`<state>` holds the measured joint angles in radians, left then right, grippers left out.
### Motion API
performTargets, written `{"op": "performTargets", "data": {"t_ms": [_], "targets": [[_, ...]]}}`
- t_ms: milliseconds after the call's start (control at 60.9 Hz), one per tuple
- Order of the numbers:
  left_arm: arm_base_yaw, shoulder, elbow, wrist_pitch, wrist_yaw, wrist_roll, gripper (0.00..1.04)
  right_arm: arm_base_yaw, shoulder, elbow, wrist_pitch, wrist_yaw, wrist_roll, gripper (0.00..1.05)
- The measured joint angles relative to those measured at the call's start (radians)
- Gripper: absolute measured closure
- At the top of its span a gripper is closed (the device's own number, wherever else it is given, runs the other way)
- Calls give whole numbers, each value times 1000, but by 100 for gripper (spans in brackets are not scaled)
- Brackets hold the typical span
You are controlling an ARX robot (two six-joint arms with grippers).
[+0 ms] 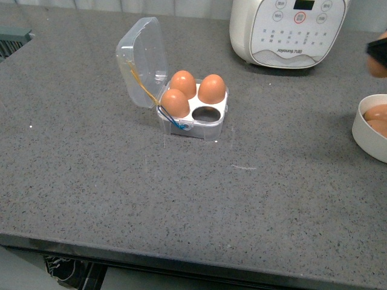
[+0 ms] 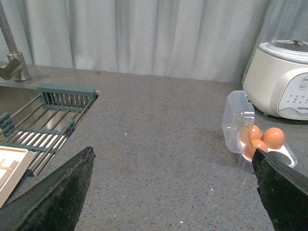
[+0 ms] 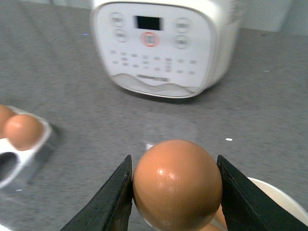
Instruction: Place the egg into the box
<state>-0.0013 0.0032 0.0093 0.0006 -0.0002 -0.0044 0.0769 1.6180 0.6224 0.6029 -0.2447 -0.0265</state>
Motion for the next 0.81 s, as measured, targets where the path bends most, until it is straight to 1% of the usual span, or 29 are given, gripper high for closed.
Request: {"op": "performTargets", "data": {"t_ms": [148,279,477,559,805], "targets": [[0,0,0,0,0,0,7,145,95,58,-3,0,52,62],[0,0,0,0,0,0,7,224,166,109,-4,6,63,62],[0,0,0,0,0,0,7,298,245,198,-25,10,88,62],[0,0,0,0,0,0,7,315,267,222,-40,26,89,62],[0,0,0,0,0,0,7,354,324,264,-43,24,94,62]]}}
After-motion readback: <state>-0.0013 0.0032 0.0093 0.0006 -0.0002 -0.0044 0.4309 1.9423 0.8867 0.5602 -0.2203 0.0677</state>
